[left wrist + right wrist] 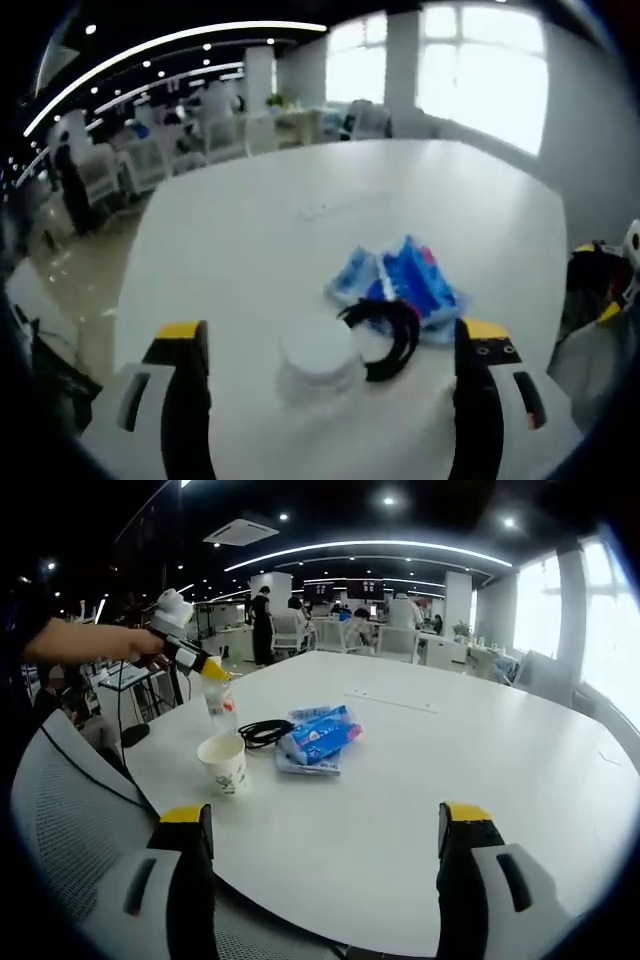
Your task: Arrange the tabletop items into an orderly group along one side of the table until the central work area is clear of visible clutter.
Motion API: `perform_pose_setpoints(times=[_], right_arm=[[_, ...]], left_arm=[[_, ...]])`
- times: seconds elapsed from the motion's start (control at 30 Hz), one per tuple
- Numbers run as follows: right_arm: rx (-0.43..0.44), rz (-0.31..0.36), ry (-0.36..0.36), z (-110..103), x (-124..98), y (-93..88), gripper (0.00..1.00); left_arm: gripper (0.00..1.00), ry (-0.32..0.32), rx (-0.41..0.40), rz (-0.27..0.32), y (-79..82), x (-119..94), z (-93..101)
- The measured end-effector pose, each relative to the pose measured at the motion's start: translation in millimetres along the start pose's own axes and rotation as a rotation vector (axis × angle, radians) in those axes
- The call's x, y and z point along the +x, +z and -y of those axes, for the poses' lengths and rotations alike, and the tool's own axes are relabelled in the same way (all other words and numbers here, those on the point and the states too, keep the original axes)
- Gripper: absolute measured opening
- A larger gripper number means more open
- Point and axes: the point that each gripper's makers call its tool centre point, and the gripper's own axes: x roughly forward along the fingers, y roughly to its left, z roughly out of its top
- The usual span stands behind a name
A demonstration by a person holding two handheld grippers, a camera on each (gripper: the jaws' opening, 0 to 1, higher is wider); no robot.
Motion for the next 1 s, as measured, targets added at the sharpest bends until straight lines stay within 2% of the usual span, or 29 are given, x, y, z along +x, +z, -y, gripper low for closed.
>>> perform_pose_setpoints(times=[0.17,0.43,0.73,0.87,1.0], right_arm=[[-0.001,-0.003,0.002,0,0,-0.7,0.93],[0.0,-0.006,0.005,-1,0,-1.2,0.93],[-0.002,-0.009,0.004,-1,0,-1.6,0.93],[-0.004,-0.011,0.005,-1,0,-2.1,0.93],[-0.005,-0.011,0.003,0,0,-1.9,0.93]], left_arm=[[0.98,0.067,-0.033,0.032,-11.7,3,-5.0],[0.86,0.117,-0.13,0.024,-32.5,13,-13.0],[0.74,0.168,-0.199,0.053,-36.2,16,-19.2],[0.7,0.187,-0.197,0.06,-33.2,20,-22.8],[0.6,0.197,-0.182,0.055,-32.7,23,-25.5]])
